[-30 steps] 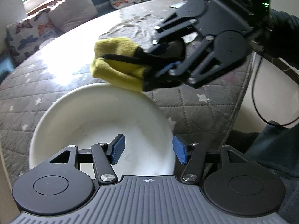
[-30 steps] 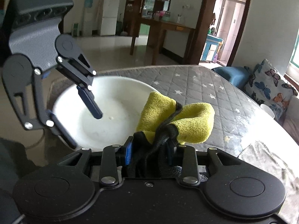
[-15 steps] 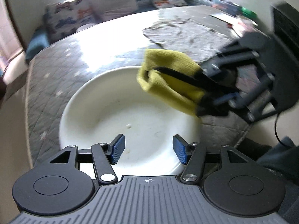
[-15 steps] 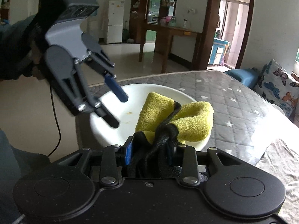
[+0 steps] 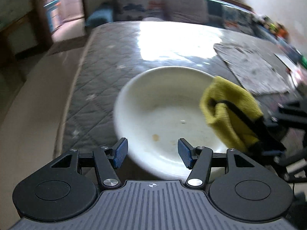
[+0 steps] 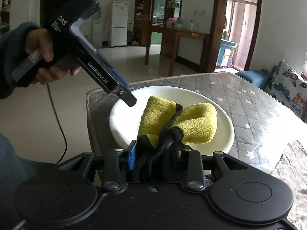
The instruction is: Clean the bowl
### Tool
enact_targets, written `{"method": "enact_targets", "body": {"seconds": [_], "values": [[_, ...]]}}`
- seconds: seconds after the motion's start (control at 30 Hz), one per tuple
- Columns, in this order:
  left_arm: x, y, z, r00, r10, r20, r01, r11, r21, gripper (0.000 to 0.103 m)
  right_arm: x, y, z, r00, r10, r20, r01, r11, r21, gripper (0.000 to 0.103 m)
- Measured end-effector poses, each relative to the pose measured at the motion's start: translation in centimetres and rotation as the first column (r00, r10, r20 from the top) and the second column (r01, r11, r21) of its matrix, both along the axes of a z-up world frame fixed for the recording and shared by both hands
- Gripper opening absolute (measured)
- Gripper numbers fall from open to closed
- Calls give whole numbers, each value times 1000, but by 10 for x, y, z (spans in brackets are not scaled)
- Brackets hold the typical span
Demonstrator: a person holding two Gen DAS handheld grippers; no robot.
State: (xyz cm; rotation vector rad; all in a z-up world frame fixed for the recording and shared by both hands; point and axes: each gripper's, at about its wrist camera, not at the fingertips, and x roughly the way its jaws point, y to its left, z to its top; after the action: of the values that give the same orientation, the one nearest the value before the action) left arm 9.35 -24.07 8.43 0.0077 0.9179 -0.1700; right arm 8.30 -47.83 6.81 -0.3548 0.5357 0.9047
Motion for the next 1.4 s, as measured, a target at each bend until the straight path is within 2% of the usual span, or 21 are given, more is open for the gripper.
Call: {"method": "enact_targets", "body": {"seconds": [0.07, 0.2, 0.37, 0.57, 0.63, 0.77, 1.03, 1.2, 1.4], "values": [[0, 0, -5, 999, 46, -28, -47, 999, -10, 61, -1, 1, 0, 1000, -1, 0, 1, 1000, 0, 37], [-2, -8, -9, 996, 72, -49, -73, 997, -19, 61, -5, 3, -1, 1000, 1, 0, -1, 1000, 0, 37], [4, -9, -5, 986, 141, -90, -149, 985, -88, 60, -10, 4, -2, 1000, 9, 1, -9, 1000, 9, 37], [1, -11, -4, 968, 205, -145, -223, 967, -123, 41, -8, 1, -2, 1000, -4, -13, 4, 999, 38, 37], [0, -13, -7, 960, 224, -165, -248, 959, -137, 38, -9, 2, -2, 1000, -3, -18, 4, 999, 46, 37], [-3, -18, -10, 946, 270, -181, -299, 942, -156, 37, -11, 3, -3, 1000, -2, -20, 3, 998, 59, 37], [-8, -29, -12, 928, 331, -172, -355, 926, -132, 36, -16, 11, -9, 1000, -14, -13, 15, 998, 65, 36], [-12, -29, -10, 928, 336, -159, -357, 925, -129, 33, -19, 12, -14, 1000, -28, -1, 28, 999, 47, 36], [-9, -32, -9, 941, 321, -112, -331, 939, -94, 32, -24, 16, -20, 999, -42, 14, 42, 999, 32, 36]]}}
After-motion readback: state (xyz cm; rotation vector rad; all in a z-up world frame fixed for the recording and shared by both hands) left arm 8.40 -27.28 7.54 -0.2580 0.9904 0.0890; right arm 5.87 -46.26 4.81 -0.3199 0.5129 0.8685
